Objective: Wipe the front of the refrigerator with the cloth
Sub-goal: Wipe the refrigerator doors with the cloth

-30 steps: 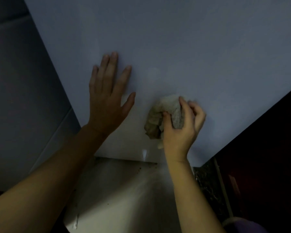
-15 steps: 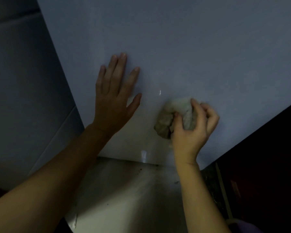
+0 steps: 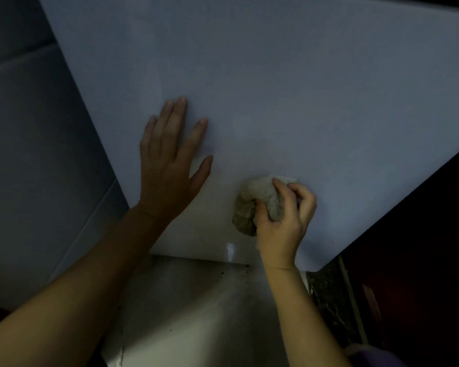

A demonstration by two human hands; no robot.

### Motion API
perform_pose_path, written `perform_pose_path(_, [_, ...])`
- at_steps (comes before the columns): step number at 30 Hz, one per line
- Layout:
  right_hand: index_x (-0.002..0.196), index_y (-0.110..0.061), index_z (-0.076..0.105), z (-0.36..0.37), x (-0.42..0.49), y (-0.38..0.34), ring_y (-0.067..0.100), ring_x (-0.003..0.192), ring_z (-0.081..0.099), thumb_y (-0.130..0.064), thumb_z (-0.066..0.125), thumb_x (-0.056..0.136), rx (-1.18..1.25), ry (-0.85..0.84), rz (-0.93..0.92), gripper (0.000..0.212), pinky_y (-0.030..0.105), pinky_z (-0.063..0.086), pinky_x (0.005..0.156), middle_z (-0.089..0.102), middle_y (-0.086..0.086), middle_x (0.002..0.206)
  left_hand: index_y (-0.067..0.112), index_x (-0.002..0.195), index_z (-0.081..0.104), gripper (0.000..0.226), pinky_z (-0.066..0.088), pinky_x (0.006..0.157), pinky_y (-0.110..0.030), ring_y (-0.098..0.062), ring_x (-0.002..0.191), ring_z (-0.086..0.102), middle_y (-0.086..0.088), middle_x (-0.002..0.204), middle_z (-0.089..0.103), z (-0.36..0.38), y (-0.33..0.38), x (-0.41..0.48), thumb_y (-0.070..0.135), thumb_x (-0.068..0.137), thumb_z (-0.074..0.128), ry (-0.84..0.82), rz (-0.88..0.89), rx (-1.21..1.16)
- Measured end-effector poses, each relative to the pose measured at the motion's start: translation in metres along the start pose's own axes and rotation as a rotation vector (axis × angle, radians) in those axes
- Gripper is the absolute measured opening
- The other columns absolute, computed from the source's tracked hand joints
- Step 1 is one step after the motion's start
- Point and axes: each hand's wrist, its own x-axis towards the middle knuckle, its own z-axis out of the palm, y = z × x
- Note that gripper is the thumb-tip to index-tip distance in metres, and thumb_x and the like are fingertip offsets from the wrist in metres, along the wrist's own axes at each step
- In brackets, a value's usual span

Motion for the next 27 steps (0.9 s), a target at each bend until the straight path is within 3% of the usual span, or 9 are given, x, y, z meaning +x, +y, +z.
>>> perform_pose_path(5, [0.126,-0.012,0.068,-0.01,0.045,-0.023,0.028,0.119,0.052,-0.014,0.076,0.089,0.051,0.067,-0.151,0.037,0.037,0.051,0.101,0.046,0.005,0.129,0.013,0.145,0.047,0.054,0.034,0.117,-0.055,-0.036,0.147,0.036,-0.026,0.155,0.041,-0.018,0.001,0.025,0.031,0.098,0.066,0.067,-0.033,0.008])
perform_pose_path(13, [0.127,-0.018,0.069,-0.015,0.094,-0.042,0.029,0.114,0.05,-0.016,0.08,0.082,-0.172,-0.033,-0.47,0.047,0.044,0.049,0.091,0.055,0.011,0.128,0.011,0.152,0.04,0.061,0.023,0.122,-0.057,-0.036,0.153,0.024,-0.026,0.162,0.027,-0.03,-0.011,0.037,0.034,0.1,0.063,0.001,-0.078,0.048])
perform_pose_path(16, [0.124,-0.017,0.072,-0.032,0.092,-0.027,0.032,0.11,0.053,-0.012,0.08,0.081,-0.178,0.007,-0.389,0.044,0.049,0.051,0.089,0.06,0.015,0.122,0.012,0.154,0.038,0.064,0.023,0.123,-0.057,-0.038,0.154,0.022,-0.026,0.164,0.025,-0.032,-0.002,0.037,0.036,0.1,0.063,-0.032,-0.124,0.01])
perform_pose_path(21, [0.124,-0.014,0.07,-0.088,0.118,0.002,0.03,0.115,0.052,-0.016,0.073,0.087,-0.188,0.113,-0.301,0.037,0.05,0.051,0.095,0.05,0.008,0.127,0.012,0.154,0.036,0.063,0.023,0.122,-0.057,-0.039,0.155,0.022,-0.024,0.166,0.021,-0.04,0.014,0.04,0.038,0.1,0.056,-0.088,-0.127,-0.048])
perform_pose_path(27, [0.126,-0.011,0.068,-0.139,0.178,-0.009,0.029,0.121,0.052,-0.006,0.077,0.084,-0.178,0.239,-0.243,0.044,0.028,0.042,0.109,0.054,0.013,0.129,0.008,0.151,0.042,0.059,0.027,0.118,-0.057,-0.043,0.15,0.029,-0.026,0.163,0.026,-0.051,0.023,0.087,0.037,0.101,0.055,-0.019,-0.074,-0.063])
